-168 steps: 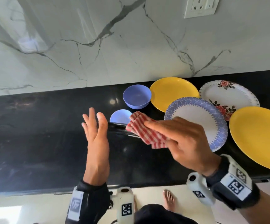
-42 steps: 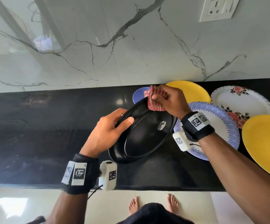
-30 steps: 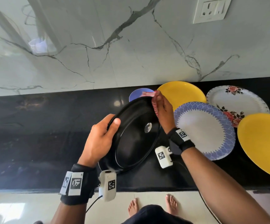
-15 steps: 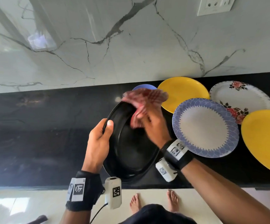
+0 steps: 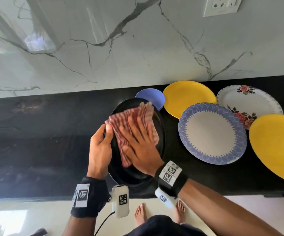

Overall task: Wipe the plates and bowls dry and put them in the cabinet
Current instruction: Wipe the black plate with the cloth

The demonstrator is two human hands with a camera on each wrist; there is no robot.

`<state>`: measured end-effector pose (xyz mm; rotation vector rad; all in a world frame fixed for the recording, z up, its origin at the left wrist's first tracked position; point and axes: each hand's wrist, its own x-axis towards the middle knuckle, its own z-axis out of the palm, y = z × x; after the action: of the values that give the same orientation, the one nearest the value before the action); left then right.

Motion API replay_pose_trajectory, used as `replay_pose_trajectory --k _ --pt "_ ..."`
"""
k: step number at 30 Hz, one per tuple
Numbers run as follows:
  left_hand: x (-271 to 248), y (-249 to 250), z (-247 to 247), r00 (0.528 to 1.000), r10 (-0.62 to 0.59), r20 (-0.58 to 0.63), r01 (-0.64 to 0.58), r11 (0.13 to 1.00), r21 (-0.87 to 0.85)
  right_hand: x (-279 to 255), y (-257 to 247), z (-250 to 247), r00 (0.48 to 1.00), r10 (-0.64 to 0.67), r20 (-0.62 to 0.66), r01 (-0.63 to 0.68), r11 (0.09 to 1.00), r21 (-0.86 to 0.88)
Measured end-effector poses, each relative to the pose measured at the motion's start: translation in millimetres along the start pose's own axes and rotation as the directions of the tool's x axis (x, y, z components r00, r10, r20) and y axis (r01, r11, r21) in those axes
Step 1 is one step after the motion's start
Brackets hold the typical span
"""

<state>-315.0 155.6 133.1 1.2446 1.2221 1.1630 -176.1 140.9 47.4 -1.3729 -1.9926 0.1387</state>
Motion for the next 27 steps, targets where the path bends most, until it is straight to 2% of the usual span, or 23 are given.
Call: replay_pose_trajectory --k 2,4,7,9,11,14,19,21,23,25,27 --pt "-2.7 -2.0 -2.5 1.0 -0.012 -0.021 0.012 1.0 -0.008 -27.8 17.0 9.3 0.997 0.047 0.058 -0.048 0.999 0.023" --pt "-6.4 -1.6 -3.8 0.999 -0.019 -0.045 0.019 1.0 -0.005 -32.9 41.0 8.1 0.985 0.154 0.073 -0.158 0.986 0.057" --pt "-8.2 1.4 2.0 0.999 0.001 -0.049 -0.001 1.0 0.009 -4.1 58.5 1.2 0.955 0.296 0.01 -0.296 0.955 0.0" --pt "-5.2 2.1 4.8 0.998 0.012 -0.064 -0.011 1.0 0.021 20.2 44.7 -2.2 0.945 0.328 0.006 -0.328 0.944 -0.024" --pt "-0.5 0.1 3.5 0.998 0.018 -0.062 -0.017 1.0 0.005 25.0 16.4 0.8 0.97 0.24 0.043 -0.239 0.971 -0.031" --pt "5.1 -3.8 -1.0 0.999 0.001 -0.051 -0.003 0.999 -0.036 -12.0 -12.6 9.2 0.992 0.044 0.117 -0.036 0.997 -0.068" --pt "0.9 -0.7 -4.5 0.996 -0.05 -0.077 0.042 0.994 -0.099 -79.3 28.6 25.6 0.968 -0.127 0.217 0.147 0.986 -0.078" --pt "1.0 -0.5 -6.5 0.995 -0.061 -0.083 0.054 0.995 -0.09 -87.6 49.4 23.9 0.959 -0.12 0.256 0.138 0.989 -0.054" --pt "2.5 -1.0 -7.4 0.995 -0.064 -0.075 0.058 0.995 -0.081 -81.4 61.0 14.8 0.958 -0.061 0.279 0.065 0.998 -0.005" --pt "3.3 -0.6 -5.2 0.996 -0.058 -0.061 0.054 0.996 -0.07 -60.7 62.6 5.4 0.961 -0.006 0.278 0.004 1.0 0.005" --pt "3.6 -1.3 -2.8 0.997 -0.052 -0.049 0.049 0.997 -0.057 -29.8 53.5 -3.6 0.968 -0.011 0.25 0.021 0.999 -0.037"
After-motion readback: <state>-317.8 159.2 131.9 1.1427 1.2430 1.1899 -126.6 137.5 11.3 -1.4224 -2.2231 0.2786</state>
